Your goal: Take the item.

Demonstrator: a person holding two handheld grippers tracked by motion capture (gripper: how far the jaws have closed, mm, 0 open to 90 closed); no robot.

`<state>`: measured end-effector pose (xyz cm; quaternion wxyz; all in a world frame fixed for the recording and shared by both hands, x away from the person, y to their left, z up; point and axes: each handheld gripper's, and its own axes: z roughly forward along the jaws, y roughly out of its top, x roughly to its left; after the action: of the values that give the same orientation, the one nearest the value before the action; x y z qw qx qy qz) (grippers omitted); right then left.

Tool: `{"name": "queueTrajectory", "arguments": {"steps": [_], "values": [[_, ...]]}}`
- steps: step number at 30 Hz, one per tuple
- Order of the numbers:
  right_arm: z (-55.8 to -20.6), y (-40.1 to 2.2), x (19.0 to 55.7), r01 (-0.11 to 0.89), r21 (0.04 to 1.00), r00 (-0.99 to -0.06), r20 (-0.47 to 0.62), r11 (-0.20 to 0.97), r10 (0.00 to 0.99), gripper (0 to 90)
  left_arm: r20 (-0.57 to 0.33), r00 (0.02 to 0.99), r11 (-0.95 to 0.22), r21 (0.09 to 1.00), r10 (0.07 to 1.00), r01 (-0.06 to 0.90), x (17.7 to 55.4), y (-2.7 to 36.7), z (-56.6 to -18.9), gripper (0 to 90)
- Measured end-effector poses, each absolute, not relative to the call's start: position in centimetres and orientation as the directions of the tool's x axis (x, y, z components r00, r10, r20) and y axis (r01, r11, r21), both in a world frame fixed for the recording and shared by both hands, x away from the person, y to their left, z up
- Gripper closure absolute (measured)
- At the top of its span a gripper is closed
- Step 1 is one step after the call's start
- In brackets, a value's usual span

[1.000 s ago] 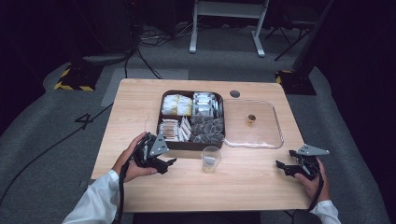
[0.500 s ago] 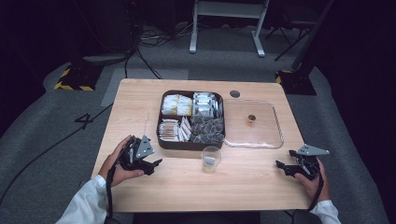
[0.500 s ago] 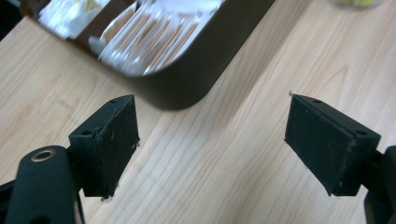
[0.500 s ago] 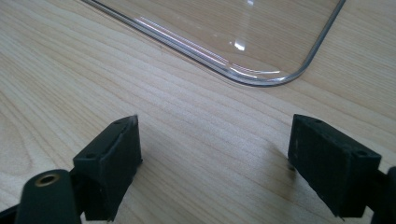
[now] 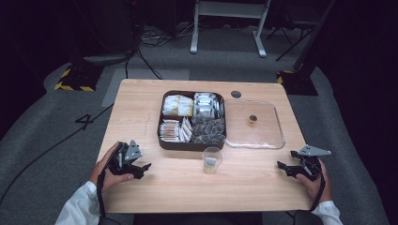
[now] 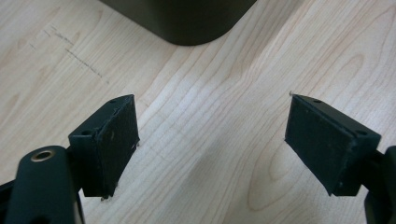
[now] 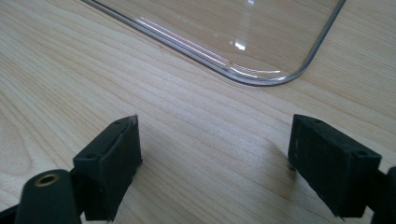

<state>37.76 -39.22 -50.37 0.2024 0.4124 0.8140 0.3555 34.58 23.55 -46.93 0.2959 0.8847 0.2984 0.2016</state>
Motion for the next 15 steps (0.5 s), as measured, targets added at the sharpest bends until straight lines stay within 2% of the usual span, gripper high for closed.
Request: {"name": "queueTrajectory", "arguments": {"steps": [9,15], "values": [[-50.4,-39.2,37.7,0.525,0.747,-0.578,-0.038,0.408,0.815,17.5,0.08,0.729,-0.59,0.65,0.679,0.478,34.2,25.0,-48.5,17.2],[-50.4,-39.2,37.7,0.524,0.747,-0.578,-0.041,0.409,0.815,17.5,0.056,0.702,-0.555,0.658,0.71,0.509,33.7,25.8,-49.8,18.5]]}}
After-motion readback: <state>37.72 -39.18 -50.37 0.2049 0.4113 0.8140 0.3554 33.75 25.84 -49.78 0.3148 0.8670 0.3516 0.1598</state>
